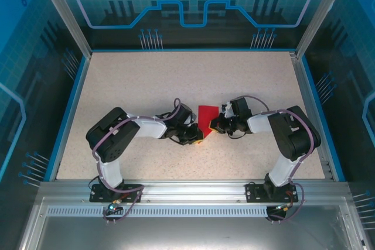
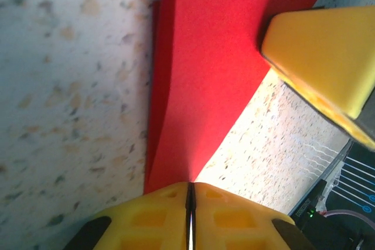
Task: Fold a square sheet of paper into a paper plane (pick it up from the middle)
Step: Fold the triangle a second time at the center of the table, then fourth fold the wing at the center of the table.
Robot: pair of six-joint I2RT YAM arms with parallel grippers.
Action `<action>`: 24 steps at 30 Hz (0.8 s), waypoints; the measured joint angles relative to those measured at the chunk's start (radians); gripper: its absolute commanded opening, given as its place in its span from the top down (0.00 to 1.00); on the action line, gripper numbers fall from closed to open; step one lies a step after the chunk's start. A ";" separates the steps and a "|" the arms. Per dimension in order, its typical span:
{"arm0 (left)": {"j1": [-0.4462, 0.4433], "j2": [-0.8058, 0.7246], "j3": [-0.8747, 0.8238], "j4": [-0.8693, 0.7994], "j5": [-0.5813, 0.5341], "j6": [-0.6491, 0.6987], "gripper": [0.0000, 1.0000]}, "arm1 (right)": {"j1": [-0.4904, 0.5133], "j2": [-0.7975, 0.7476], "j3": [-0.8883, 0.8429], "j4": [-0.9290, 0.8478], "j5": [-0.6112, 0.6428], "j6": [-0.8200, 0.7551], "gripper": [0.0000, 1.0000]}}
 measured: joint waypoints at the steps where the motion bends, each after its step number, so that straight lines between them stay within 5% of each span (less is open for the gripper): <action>1: 0.000 -0.010 -0.016 0.010 -0.003 0.000 0.87 | 0.000 0.000 0.000 0.000 0.000 0.000 1.00; 13: 0.000 -0.093 -0.056 -0.069 -0.027 0.013 0.86 | -0.008 -0.026 0.017 -0.073 0.002 -0.021 1.00; 24: 0.003 -0.083 0.194 -0.155 -0.063 0.080 0.87 | -0.148 -0.259 0.048 -0.245 0.031 -0.106 0.78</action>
